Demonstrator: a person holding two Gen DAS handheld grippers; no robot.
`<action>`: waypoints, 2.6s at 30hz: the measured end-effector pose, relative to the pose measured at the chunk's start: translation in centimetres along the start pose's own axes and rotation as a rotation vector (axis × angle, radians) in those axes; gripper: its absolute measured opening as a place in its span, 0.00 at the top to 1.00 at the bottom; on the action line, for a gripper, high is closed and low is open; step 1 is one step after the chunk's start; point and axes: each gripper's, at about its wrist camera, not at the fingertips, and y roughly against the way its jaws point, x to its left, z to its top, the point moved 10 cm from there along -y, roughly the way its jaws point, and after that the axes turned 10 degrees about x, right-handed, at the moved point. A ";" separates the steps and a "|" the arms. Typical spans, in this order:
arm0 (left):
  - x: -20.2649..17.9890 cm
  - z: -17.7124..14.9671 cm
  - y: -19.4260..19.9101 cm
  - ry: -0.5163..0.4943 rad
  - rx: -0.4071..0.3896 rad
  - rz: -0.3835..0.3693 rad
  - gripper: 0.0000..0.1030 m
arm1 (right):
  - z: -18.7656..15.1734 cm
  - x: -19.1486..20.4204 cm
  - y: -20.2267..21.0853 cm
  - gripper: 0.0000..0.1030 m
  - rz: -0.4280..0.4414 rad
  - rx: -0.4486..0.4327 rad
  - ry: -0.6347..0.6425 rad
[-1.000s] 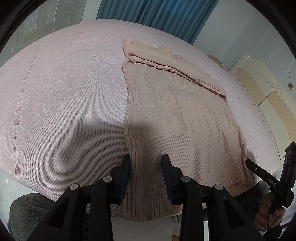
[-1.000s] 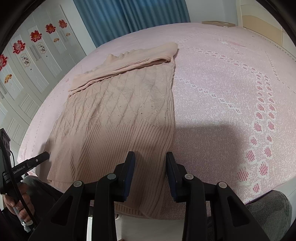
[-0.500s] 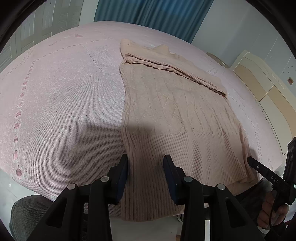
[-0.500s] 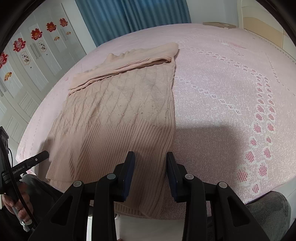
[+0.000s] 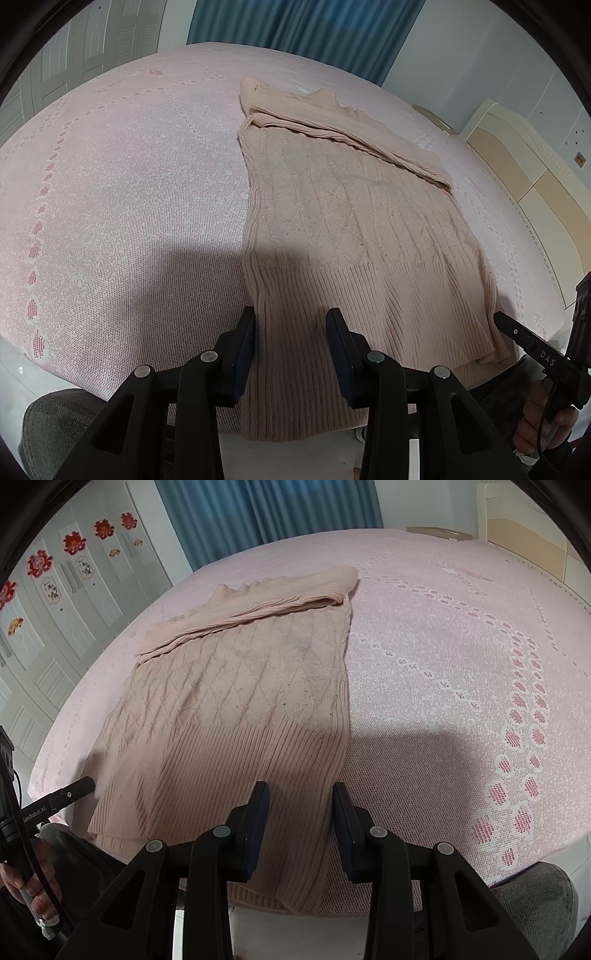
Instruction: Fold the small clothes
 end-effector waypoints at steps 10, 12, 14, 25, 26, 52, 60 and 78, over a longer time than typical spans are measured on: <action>0.0 -0.1 -0.2 -0.008 0.007 0.014 0.71 | 0.0 0.0 -0.2 0.66 -0.015 0.002 0.018; 0.0 -0.1 -0.3 -0.006 0.015 -0.009 0.89 | 0.1 0.0 -0.2 0.66 -0.017 0.001 0.023; -0.1 -0.1 -0.2 -0.002 0.013 -0.026 0.90 | 0.1 0.0 -0.1 0.73 -0.020 -0.007 0.023; 2.7 0.1 1.8 0.103 -0.050 -0.054 0.93 | 0.6 -2.4 2.2 0.95 -0.024 -0.088 -0.039; 3.0 0.0 1.8 0.108 -0.047 -0.049 0.93 | 0.5 -2.7 1.9 0.96 -0.042 -0.075 -0.045; 0.8 -3.3 1.5 -0.013 0.047 -0.055 0.74 | -2.3 -0.9 0.8 0.71 0.056 0.046 -0.035; 0.5 -3.4 1.3 -0.030 0.038 -0.021 0.81 | -2.3 -1.5 0.8 0.92 0.073 0.046 -0.073; 0.6 -2.0 4.2 0.057 -0.052 -0.216 0.94 | -0.2 -0.5 5.1 0.95 0.292 -0.112 -0.163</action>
